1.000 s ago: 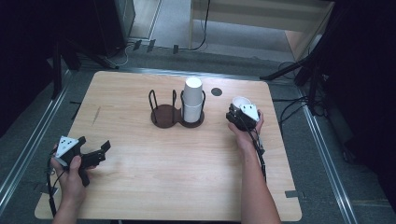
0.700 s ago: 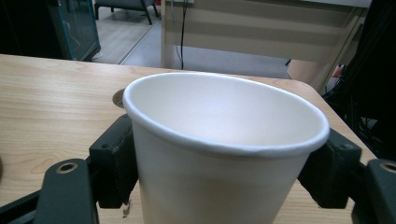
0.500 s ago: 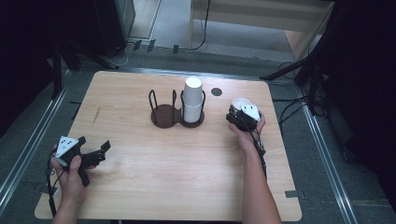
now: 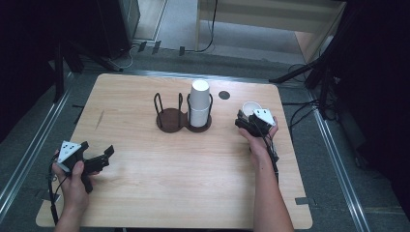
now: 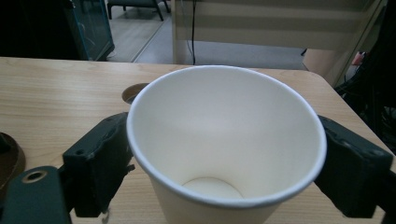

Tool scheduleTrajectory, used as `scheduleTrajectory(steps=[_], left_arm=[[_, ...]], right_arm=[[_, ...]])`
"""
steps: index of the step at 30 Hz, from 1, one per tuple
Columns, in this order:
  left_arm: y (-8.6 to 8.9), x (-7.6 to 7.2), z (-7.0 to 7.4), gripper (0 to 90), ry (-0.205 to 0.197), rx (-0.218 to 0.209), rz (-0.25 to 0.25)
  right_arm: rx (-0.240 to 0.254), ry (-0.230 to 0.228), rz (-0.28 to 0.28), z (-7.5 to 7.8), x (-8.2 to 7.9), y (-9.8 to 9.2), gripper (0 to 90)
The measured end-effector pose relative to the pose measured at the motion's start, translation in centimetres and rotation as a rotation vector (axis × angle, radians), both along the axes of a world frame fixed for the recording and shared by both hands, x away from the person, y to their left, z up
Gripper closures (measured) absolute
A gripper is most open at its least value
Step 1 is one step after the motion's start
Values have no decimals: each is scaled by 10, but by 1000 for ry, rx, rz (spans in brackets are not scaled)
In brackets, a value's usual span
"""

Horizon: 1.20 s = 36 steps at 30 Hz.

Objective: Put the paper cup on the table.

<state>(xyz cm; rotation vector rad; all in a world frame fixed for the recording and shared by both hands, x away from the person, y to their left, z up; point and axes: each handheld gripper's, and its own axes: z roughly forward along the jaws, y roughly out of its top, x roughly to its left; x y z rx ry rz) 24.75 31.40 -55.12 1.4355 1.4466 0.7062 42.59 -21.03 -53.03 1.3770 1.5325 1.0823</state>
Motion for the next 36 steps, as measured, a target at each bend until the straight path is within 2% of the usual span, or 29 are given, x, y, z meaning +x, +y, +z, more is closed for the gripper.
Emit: scheduleTrajectory(steps=[4, 7, 13, 25, 36], left_arm=[[0, 0, 0, 0, 0, -1, 1], [0, 0, 0, 0, 0, -3, 1], [0, 0, 0, 0, 2, -4, 1], [0, 1, 0, 0, 4, -3, 2], [0, 0, 0, 0, 2, -3, 2]], right_arm=[[7, 4, 19, 1, -2, -2, 23], [13, 1, 28, 2, -7, -4, 0], [30, -19, 59, 5, -20, -11, 0], [62, -73, 114, 24, -51, -20, 0], [79, -88, 155, 28, -74, -25, 0]])
